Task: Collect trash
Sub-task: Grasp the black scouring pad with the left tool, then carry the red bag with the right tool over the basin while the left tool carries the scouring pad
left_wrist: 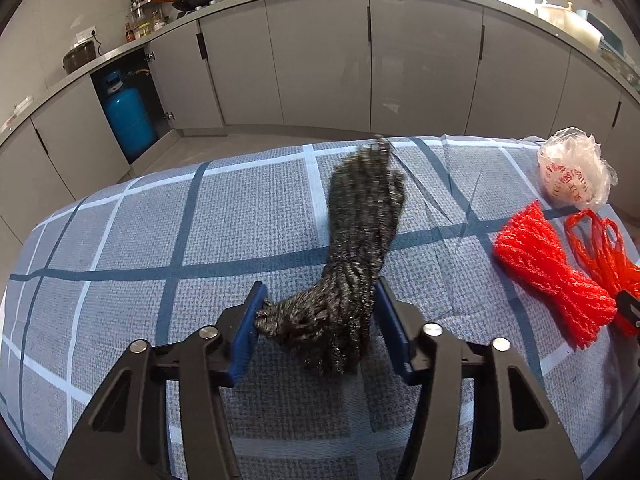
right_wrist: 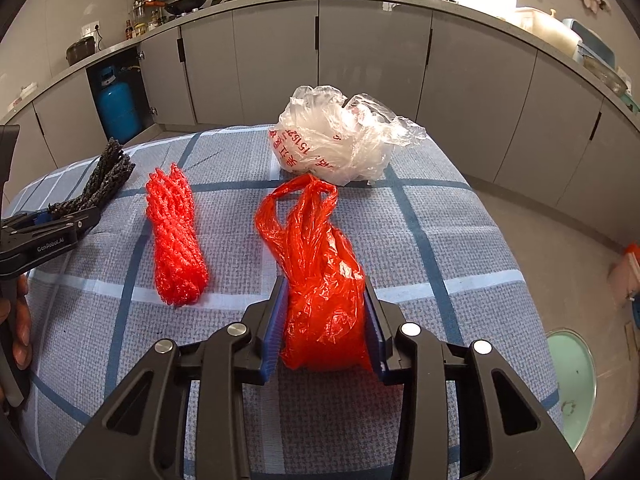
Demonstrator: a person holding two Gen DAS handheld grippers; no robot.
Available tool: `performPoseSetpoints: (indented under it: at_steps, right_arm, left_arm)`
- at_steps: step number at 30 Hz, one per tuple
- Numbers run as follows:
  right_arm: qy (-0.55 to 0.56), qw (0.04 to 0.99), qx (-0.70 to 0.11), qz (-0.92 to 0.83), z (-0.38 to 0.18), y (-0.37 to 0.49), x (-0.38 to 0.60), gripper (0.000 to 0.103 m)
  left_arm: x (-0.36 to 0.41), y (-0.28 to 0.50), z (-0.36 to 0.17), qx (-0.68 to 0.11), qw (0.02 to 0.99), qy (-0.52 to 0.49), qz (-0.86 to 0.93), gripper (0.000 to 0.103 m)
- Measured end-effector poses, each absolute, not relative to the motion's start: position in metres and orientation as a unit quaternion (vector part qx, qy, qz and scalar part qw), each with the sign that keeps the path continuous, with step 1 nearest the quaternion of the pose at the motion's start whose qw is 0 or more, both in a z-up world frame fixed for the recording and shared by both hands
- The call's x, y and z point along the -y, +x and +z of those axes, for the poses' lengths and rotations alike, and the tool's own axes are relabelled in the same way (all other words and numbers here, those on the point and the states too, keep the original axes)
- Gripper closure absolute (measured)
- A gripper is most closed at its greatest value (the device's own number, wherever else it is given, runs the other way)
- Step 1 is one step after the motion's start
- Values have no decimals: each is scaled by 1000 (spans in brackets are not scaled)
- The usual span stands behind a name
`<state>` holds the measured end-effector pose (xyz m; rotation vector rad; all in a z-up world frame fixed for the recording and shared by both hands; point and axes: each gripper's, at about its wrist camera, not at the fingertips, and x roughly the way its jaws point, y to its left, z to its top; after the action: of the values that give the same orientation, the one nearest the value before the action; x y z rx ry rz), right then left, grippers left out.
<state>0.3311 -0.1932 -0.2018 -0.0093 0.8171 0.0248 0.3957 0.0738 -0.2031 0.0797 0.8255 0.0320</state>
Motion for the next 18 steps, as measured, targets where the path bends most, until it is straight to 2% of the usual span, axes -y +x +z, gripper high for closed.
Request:
performPoseSetpoints:
  at_steps: [2, 8, 18]
  right_arm:
    - [-4, 917, -398, 12, -202, 331, 193, 67]
    - [-6, 917, -399, 11, -204, 333, 193, 69]
    - [-8, 920, -391, 11, -201, 323, 193, 77]
  left_arm:
    - [-75, 397, -203, -401, 915, 36, 11, 62]
    - [-74, 398, -204, -403, 915, 35, -2, 77]
    - [-70, 391, -201, -389, 920, 44, 2, 80]
